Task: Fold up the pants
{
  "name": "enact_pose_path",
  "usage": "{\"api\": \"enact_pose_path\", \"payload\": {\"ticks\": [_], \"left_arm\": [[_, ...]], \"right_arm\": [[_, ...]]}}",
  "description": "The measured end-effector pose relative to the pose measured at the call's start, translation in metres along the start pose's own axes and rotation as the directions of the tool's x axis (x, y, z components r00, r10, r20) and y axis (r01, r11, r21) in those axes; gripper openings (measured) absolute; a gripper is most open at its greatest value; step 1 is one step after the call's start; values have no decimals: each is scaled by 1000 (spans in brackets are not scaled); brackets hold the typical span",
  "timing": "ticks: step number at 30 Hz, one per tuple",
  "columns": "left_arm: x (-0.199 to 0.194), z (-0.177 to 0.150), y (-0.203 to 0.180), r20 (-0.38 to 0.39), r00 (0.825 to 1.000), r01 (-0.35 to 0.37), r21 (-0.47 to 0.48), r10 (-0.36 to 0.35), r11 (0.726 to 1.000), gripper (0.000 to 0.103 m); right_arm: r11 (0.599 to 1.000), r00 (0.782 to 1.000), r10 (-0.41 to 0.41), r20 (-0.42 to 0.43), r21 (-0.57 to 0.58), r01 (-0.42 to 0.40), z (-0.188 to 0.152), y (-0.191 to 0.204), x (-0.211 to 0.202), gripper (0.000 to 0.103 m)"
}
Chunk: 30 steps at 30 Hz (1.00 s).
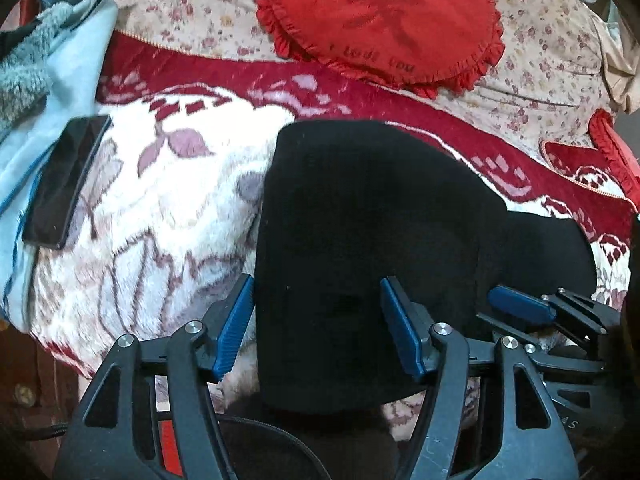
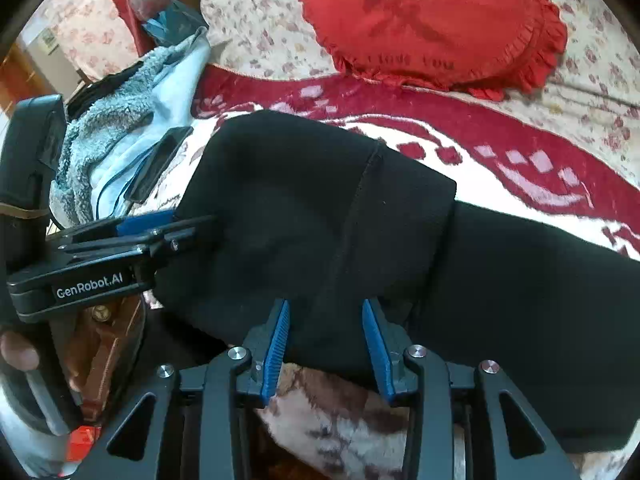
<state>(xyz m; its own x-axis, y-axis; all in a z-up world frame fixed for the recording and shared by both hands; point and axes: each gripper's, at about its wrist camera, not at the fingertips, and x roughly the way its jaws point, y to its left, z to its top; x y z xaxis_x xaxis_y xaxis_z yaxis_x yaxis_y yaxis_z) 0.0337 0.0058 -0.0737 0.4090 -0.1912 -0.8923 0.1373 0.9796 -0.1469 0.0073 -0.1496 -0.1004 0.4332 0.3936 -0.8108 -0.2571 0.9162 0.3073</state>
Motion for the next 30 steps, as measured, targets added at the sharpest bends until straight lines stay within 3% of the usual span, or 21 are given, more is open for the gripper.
{"api": "enact_pose_path", "payload": {"ticks": [4, 7, 15, 24, 30], "left_arm": [[-6, 1, -5, -1, 1000, -16, 4, 16, 1000, 64], [-13, 3, -12, 14, 1000, -28, 16, 28, 999, 64], [-31, 13, -55, 61, 997, 31, 111, -38, 993, 64], [-4, 23, -139, -24, 994, 110, 290, -108, 951, 64], [17, 32, -191, -82, 983, 185, 348, -167, 919, 64]], "right_arm": [[999, 999, 38, -5, 18, -38, 3, -6, -13, 39], [997, 998, 46, 53, 66, -49, 1, -26, -39, 48], [975, 991, -82, 109, 216, 57, -29, -98, -95, 50], [916, 973, -171, 153, 390, 100, -82, -172, -138, 56], [898, 976, -143, 163, 436, 59, -101, -191, -137, 57]]}}
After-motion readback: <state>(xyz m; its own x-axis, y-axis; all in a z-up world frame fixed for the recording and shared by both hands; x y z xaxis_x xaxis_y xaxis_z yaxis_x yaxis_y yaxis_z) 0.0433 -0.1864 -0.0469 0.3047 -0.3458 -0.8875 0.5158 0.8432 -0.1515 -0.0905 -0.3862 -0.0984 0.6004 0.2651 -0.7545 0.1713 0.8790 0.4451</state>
